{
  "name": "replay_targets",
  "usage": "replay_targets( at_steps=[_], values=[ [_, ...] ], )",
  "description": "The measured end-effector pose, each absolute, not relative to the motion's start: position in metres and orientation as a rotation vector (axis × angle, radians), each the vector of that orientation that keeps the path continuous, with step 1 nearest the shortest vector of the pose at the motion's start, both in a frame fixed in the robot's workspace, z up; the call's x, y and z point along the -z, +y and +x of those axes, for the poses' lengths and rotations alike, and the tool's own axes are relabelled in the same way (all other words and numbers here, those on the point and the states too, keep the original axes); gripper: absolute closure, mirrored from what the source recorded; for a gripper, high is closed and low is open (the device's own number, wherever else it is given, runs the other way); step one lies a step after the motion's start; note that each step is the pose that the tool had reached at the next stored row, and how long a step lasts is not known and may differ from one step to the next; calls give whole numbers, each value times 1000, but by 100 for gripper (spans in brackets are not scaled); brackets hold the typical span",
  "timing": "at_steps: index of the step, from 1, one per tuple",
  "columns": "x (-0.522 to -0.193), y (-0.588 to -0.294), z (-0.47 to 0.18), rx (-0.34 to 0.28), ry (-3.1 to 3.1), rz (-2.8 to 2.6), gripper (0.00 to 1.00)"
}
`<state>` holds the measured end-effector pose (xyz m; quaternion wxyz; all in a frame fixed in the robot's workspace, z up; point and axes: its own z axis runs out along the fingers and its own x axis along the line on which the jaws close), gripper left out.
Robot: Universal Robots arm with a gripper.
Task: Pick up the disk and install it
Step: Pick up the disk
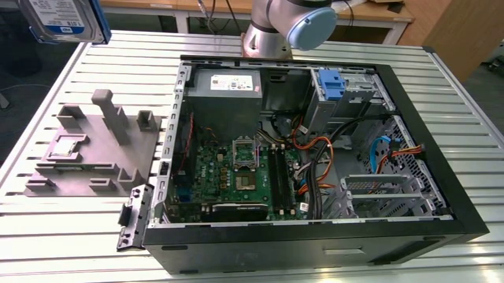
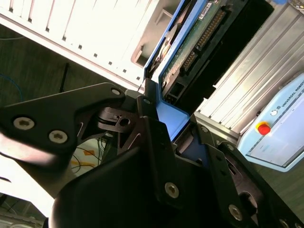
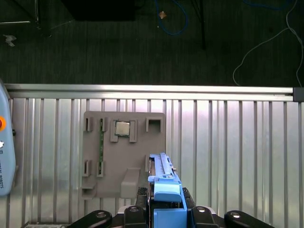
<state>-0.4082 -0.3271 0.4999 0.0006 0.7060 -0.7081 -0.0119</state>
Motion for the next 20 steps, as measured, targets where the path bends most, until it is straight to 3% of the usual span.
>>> replay_targets(
  at_steps=[20],
  values=[
    [-500,-327,-398,37,-2224,2217,64]
  ],
)
